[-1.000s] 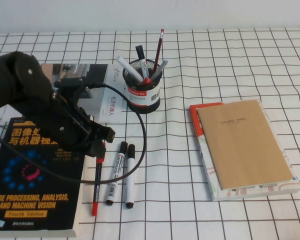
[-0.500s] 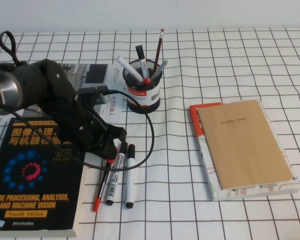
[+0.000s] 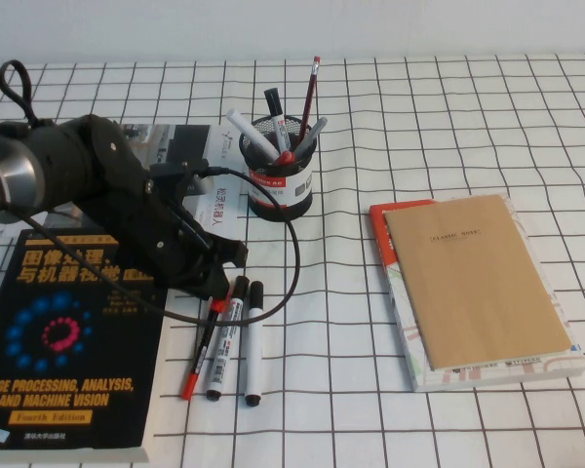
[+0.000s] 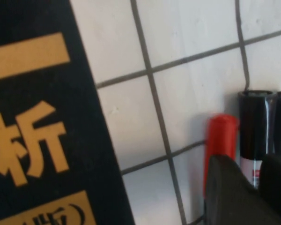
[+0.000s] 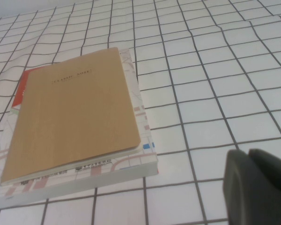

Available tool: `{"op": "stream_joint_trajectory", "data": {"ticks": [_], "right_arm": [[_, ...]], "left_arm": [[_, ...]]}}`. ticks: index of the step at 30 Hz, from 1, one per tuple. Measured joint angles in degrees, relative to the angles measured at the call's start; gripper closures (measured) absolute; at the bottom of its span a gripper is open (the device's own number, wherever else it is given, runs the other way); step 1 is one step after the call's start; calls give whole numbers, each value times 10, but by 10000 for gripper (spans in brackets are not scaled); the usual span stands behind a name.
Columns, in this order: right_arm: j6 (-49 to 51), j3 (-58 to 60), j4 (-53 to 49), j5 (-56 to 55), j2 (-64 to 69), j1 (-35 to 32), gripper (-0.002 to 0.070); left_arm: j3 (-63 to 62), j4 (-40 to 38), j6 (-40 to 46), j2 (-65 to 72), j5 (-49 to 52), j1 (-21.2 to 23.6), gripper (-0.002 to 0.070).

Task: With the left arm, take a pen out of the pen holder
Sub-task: 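Take a marker out of the pen holder and lay it on the table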

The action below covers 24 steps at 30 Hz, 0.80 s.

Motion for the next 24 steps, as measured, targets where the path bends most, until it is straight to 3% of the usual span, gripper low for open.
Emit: {"op": "stream_joint_trajectory", "data": {"ticks": [6,15,24], "right_arm": [[0,0,0,0,0,0,693],[0,0,0,0,0,0,693],[0,0,0,0,0,0,692]], "left_arm": [[0,0,-13,0,-2,0,488],[1,31,-19,-74,-5,0,480],[138,117,-19,-304,-145,-16,657]]}}
